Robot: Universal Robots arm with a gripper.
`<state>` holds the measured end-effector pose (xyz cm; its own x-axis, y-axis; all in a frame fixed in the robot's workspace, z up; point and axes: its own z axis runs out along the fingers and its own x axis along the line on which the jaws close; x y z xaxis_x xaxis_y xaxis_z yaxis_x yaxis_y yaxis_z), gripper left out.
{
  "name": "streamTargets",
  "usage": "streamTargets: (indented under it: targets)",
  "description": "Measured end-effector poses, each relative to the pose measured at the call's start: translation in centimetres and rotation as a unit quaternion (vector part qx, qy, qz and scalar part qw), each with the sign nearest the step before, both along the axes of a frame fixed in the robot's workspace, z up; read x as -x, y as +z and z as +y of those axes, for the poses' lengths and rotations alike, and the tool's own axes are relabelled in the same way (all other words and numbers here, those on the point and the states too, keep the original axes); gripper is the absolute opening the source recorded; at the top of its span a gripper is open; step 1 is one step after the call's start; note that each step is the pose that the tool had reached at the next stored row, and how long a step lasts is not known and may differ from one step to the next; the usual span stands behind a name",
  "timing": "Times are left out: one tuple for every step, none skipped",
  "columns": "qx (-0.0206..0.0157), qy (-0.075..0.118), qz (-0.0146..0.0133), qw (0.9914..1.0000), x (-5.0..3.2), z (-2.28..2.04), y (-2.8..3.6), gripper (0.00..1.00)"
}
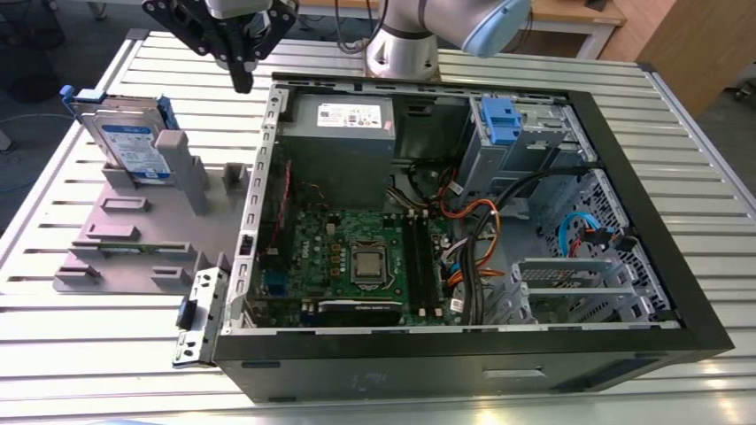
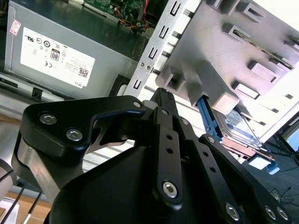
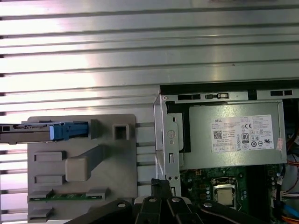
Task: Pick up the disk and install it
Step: 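Reach for the disk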
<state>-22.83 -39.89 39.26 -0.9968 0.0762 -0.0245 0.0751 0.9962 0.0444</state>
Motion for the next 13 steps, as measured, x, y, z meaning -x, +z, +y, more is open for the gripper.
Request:
streamTargets:
  targets:
    - [0.0, 0.0, 0.0, 1.0, 0.02, 0.0, 0.0, 0.11]
    - [0.0, 0.0, 0.0, 1.0, 0.04, 0.0, 0.0, 0.11]
    - [0.0, 0.0, 0.0, 1.0, 0.06, 0.0, 0.0, 0.11]
    - [0.0, 0.0, 0.0, 1.0, 0.07, 0.0, 0.0, 0.11]
    - [0.0, 0.0, 0.0, 1.0, 0.1, 0.0, 0.0, 0.11]
    - [0.0, 0.0, 0.0, 1.0, 0.12, 0.0, 0.0, 0.11]
    - [0.0, 0.0, 0.0, 1.0, 0.14, 0.0, 0.0, 0.11]
    - [0.0, 0.0, 0.0, 1.0, 0.16, 0.0, 0.0, 0.11]
    - [0.0, 0.0, 0.0, 1.0, 0.18, 0.0, 0.0, 0.11]
    - [0.0, 0.0, 0.0, 1.0, 0.2, 0.0, 0.0, 0.11]
    - [0.0, 0.0, 0.0, 1.0, 0.21, 0.0, 0.0, 0.11]
    - [0.0, 0.0, 0.0, 1.0, 0.23, 0.0, 0.0, 0.11]
    - [0.0, 0.0, 0.0, 1.0, 0.25, 0.0, 0.0, 0.11]
